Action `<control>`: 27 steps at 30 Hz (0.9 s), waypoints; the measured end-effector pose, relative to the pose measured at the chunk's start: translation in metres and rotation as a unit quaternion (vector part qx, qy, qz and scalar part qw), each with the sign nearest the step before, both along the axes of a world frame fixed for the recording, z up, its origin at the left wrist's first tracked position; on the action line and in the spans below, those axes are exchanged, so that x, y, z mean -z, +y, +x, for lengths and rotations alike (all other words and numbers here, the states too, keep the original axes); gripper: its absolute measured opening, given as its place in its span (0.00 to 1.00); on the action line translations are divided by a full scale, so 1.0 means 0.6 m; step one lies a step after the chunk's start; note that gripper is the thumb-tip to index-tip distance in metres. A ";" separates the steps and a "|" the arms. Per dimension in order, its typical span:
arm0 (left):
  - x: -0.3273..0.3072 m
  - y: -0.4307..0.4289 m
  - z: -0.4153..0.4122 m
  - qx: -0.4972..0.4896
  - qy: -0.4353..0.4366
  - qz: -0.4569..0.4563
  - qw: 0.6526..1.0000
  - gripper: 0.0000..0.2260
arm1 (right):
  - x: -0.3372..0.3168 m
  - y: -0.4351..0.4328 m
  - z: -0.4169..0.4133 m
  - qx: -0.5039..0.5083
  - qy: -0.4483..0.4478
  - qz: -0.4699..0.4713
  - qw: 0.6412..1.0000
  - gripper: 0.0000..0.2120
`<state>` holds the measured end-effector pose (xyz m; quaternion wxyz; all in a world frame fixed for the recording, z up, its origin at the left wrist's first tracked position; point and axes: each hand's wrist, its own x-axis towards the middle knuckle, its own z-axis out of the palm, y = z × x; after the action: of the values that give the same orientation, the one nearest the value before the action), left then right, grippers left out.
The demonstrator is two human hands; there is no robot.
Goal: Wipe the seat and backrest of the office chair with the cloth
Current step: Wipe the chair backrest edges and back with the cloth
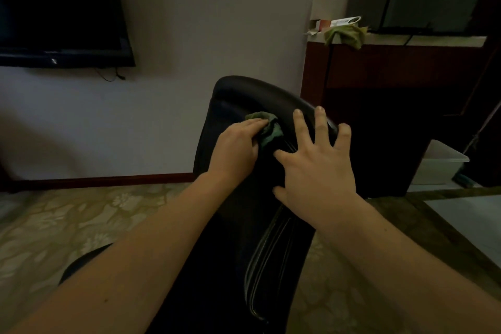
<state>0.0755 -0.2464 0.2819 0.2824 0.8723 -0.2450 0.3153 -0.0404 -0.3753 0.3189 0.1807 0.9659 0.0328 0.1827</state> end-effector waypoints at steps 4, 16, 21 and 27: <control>-0.013 -0.004 0.041 -0.035 0.023 -0.037 0.998 0.19 | 0.009 0.000 0.005 0.008 -0.012 0.009 1.000 0.25; 0.016 0.004 0.033 0.053 0.064 -0.051 0.995 0.20 | 0.014 -0.010 0.017 -0.003 -0.021 0.013 1.000 0.24; -0.014 -0.010 0.050 0.013 0.074 -0.042 0.996 0.17 | 0.014 -0.011 0.019 -0.003 -0.022 0.014 1.000 0.23; 0.005 -0.017 0.021 -0.002 0.082 -0.119 0.990 0.15 | 0.017 -0.011 0.015 -0.005 -0.029 0.010 1.000 0.23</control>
<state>0.0882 -0.2567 0.2787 0.4024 0.8559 -0.1806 0.2701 -0.0311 -0.3821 0.3087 0.1704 0.9619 0.0309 0.2117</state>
